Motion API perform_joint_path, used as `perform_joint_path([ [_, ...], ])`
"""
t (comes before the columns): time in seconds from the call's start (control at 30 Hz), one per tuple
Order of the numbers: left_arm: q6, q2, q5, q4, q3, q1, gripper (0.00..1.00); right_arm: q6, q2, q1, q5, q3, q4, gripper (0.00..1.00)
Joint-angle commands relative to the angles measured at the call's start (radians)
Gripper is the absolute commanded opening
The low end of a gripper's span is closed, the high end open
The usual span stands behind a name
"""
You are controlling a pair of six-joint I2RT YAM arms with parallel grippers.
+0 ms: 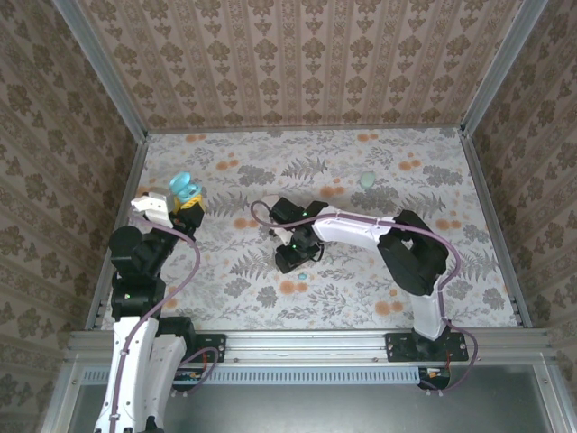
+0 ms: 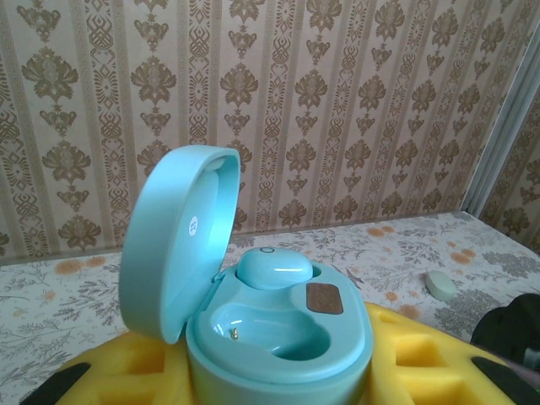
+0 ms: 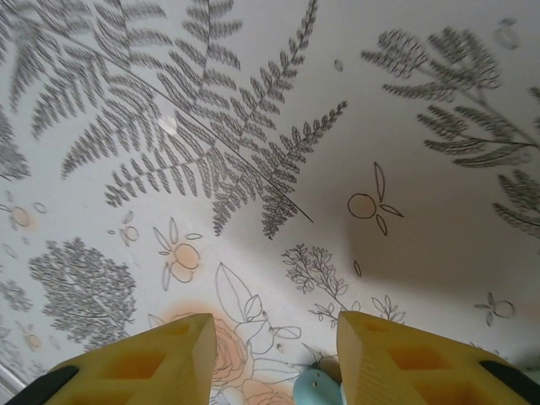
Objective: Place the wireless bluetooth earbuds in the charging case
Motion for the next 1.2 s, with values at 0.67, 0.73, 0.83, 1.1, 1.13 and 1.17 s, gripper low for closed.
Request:
perform_joint_path([
  [0.67, -0.022, 0.01, 0.022, 0.05, 0.022, 0.0, 0.35, -0.115, -0.014, -0.002, -0.024, -0.033, -0.152, 0.44],
  [0.73, -0.021, 0.01, 0.021, 0.052, 0.022, 0.0, 0.35, -0.115, -0.017, -0.002, -0.014, -0.034, -0.16, 0.44],
  [0.83, -0.022, 0.011, 0.019, 0.052, 0.022, 0.0, 0.35, -0.105, -0.022, -0.001, 0.011, -0.037, -0.164, 0.4],
  [1.1, -0.031, 0.022, 0.021, 0.066, 0.021, -0.002, 0.35, -0.066, -0.015, -0.001, 0.049, -0.039, -0.136, 0.36],
  [1.13, -0.033, 0.022, 0.021, 0.067, 0.022, -0.004, 0.35, -0.058, -0.009, -0.001, 0.052, -0.038, -0.129, 0.36],
  [1.17, -0.032, 0.024, 0.019, 0.067, 0.022, -0.003, 0.35, -0.046, -0.005, -0.002, 0.059, -0.033, -0.125, 0.36],
])
